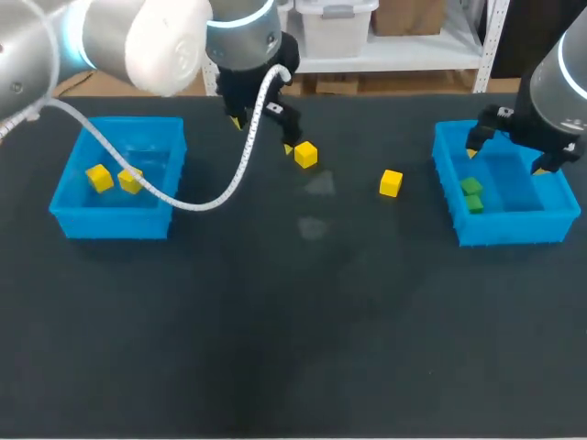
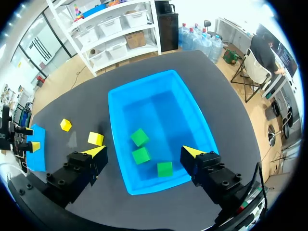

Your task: Put the green cubes in the right bin and the yellow cubes in the left bin.

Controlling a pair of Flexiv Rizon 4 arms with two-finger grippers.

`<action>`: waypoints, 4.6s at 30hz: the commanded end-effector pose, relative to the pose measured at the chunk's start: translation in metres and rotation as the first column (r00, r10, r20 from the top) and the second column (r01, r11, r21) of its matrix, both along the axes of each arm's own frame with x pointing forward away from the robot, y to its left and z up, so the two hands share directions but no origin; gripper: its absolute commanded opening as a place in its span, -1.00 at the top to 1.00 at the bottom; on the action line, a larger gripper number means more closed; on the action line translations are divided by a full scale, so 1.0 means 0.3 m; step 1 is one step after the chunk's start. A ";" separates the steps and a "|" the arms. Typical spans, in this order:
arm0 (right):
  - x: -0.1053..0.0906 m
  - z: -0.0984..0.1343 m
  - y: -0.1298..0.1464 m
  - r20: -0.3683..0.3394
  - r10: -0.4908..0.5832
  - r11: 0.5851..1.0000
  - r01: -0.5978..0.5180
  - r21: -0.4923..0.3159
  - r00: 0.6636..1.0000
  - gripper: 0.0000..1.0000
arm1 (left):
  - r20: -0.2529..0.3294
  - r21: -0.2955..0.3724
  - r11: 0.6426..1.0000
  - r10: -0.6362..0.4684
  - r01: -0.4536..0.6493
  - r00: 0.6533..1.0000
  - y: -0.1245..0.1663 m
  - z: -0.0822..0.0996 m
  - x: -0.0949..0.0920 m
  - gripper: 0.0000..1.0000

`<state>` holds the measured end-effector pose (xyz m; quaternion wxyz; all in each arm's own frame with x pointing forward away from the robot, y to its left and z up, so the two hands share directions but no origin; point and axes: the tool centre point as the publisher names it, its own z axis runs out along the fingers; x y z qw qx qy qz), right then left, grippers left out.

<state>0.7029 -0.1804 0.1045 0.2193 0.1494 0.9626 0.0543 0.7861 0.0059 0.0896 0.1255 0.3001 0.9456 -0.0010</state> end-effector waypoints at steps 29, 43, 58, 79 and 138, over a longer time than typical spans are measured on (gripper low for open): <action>-0.008 -0.002 -0.002 0.008 -0.003 1.000 0.003 -0.001 1.000 -1.00 | -0.016 0.093 0.994 -0.053 0.054 0.998 -0.169 -0.294 0.221 -1.00; -0.008 -0.002 -0.002 0.008 -0.003 1.000 0.003 -0.001 1.000 -1.00 | -0.002 0.078 0.993 -0.085 0.085 0.996 -0.212 -0.338 0.250 1.00; -0.008 -0.002 -0.002 0.008 -0.003 1.000 0.003 -0.001 1.000 -1.00 | 0.103 -0.027 0.993 -0.107 0.111 0.989 0.010 -0.028 0.121 1.00; -0.008 -0.002 -0.002 0.008 -0.003 1.000 0.003 -0.001 1.000 -1.00 | 0.116 0.068 0.949 0.300 -0.309 0.947 0.843 0.069 -0.007 1.00; -0.008 -0.002 -0.002 0.008 -0.003 1.000 0.003 -0.001 1.000 -1.00 | -0.185 -0.157 0.983 0.065 -0.095 0.981 -0.591 -0.173 -0.061 -1.00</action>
